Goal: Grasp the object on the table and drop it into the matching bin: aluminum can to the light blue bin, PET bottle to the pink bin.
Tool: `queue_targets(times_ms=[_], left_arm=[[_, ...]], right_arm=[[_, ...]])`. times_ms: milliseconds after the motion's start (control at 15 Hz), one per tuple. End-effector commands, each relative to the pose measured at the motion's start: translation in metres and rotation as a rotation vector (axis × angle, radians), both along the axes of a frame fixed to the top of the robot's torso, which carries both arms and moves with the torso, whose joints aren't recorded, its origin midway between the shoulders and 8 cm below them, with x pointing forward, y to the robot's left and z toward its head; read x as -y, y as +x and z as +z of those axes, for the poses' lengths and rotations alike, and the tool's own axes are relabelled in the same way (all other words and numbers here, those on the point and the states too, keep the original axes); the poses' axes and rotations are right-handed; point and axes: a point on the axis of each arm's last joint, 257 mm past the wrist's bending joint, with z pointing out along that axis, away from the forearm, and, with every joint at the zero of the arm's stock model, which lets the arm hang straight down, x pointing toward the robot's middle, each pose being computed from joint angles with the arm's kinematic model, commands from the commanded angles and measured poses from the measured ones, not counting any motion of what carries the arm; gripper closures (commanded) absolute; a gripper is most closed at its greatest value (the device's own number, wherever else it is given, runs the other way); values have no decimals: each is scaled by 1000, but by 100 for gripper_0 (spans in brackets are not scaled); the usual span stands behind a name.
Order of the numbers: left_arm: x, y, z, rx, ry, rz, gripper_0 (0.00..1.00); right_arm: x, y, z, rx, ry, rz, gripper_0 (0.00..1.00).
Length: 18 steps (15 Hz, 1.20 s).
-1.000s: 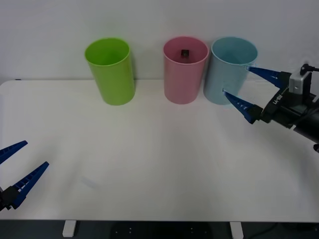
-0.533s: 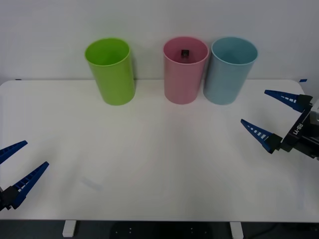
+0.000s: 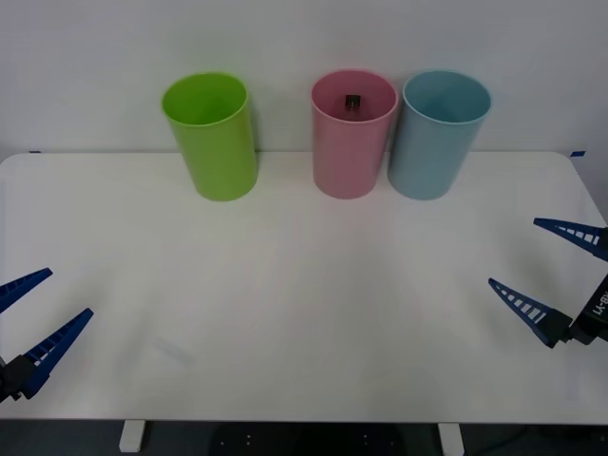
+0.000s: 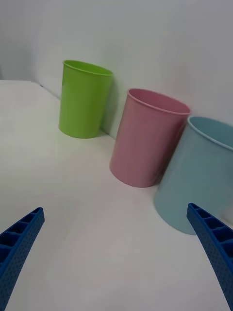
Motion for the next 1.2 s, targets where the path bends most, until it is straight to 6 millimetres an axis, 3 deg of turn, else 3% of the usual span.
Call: queue_targets(times_ms=[67, 400, 1200], left_arm=[[0, 0, 0, 0, 0, 0, 0], [0, 0, 0, 0, 0, 0, 0], [0, 0, 0, 0, 0, 0, 0]], right_arm=[[10, -16, -8, -34, 19, -7, 0], [18, -30, -21, -87, 40, -23, 0], [20, -36, -29, -111, 44, -29, 0]])
